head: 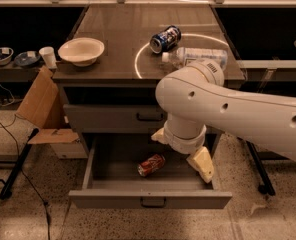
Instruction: Pick coke can from middle drawer and place on counter
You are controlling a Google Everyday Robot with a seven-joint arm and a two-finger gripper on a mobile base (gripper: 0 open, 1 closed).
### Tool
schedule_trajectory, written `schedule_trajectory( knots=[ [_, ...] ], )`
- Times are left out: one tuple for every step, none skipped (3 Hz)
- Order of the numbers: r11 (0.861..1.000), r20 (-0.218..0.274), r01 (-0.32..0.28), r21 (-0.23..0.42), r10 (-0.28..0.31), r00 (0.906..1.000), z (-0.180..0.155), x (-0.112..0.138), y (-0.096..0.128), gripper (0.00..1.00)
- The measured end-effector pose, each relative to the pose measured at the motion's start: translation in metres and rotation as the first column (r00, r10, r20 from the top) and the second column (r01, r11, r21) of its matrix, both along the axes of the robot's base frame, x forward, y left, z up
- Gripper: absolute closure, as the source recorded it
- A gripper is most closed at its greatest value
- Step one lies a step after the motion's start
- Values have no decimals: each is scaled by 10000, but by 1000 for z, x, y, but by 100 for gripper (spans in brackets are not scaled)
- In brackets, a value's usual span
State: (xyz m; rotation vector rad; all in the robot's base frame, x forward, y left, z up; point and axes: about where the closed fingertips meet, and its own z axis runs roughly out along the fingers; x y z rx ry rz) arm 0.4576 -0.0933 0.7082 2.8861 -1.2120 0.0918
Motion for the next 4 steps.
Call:
schedule_trajectory(
  knots=[
    [9953, 160, -950, 182, 947, 9954, -19, 5, 14, 0],
    [9785, 475, -2004, 499, 1981, 9790, -52, 17, 46, 0],
    [9539, 1082, -2820, 1029, 2711, 9565, -118, 67, 101, 0],
    [9531, 1146, -2839, 1050, 2720, 9555, -120, 69, 102, 0]
  ],
)
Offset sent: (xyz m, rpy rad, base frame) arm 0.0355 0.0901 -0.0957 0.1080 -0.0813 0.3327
